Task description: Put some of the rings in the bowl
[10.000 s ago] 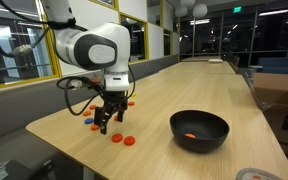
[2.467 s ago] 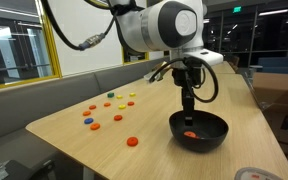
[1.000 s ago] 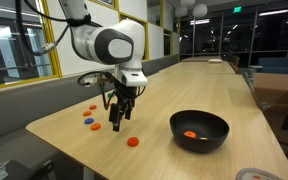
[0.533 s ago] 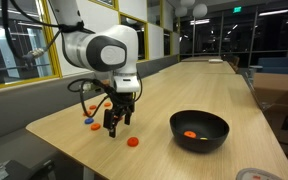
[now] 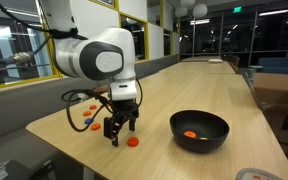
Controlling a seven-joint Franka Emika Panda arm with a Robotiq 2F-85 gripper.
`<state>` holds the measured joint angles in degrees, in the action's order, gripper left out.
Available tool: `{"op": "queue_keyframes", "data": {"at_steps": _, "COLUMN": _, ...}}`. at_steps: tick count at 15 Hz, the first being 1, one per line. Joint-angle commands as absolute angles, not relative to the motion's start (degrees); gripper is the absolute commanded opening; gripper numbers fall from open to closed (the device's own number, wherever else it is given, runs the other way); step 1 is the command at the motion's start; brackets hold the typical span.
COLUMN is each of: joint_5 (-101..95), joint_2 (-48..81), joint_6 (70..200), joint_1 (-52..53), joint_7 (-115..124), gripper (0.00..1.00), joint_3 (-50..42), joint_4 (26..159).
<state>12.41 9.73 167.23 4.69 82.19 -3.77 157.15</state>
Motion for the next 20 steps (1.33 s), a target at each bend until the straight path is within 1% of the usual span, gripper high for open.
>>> {"op": "queue_keyframes", "data": {"at_steps": 1, "joint_5": 7.4, "joint_2": 9.8, "joint_6": 169.5, "joint_1": 6.4, "joint_7": 86.4, "gripper": 1.00, "joint_3": -7.6, "joint_4": 157.0}}
{"op": "queue_keyframes", "data": {"at_steps": 5, "joint_5": 2.6, "joint_2": 9.0, "joint_6": 169.6, "joint_1": 7.0, "joint_7": 88.7, "gripper": 1.00, "joint_3": -10.8, "joint_4": 157.4}}
{"op": "queue_keyframes", "data": {"at_steps": 9, "joint_5": 1.2, "joint_2": 9.0, "joint_6": 169.7, "joint_1": 6.6, "joint_7": 88.9, "gripper": 1.00, "joint_3": -11.4, "joint_4": 157.3}}
{"op": "queue_keyframes", "data": {"at_steps": 16, "joint_5": 5.7, "joint_2": 7.4, "joint_6": 170.1, "joint_1": 4.0, "joint_7": 83.0, "gripper": 1.00, "joint_3": -7.2, "joint_4": 157.7}}
{"op": "queue_keyframes", "data": {"at_steps": 20, "joint_5": 12.0, "joint_2": 7.1, "joint_6": 169.9, "joint_1": 1.9, "joint_7": 78.3, "gripper": 1.00, "joint_3": -3.7, "joint_4": 157.8}}
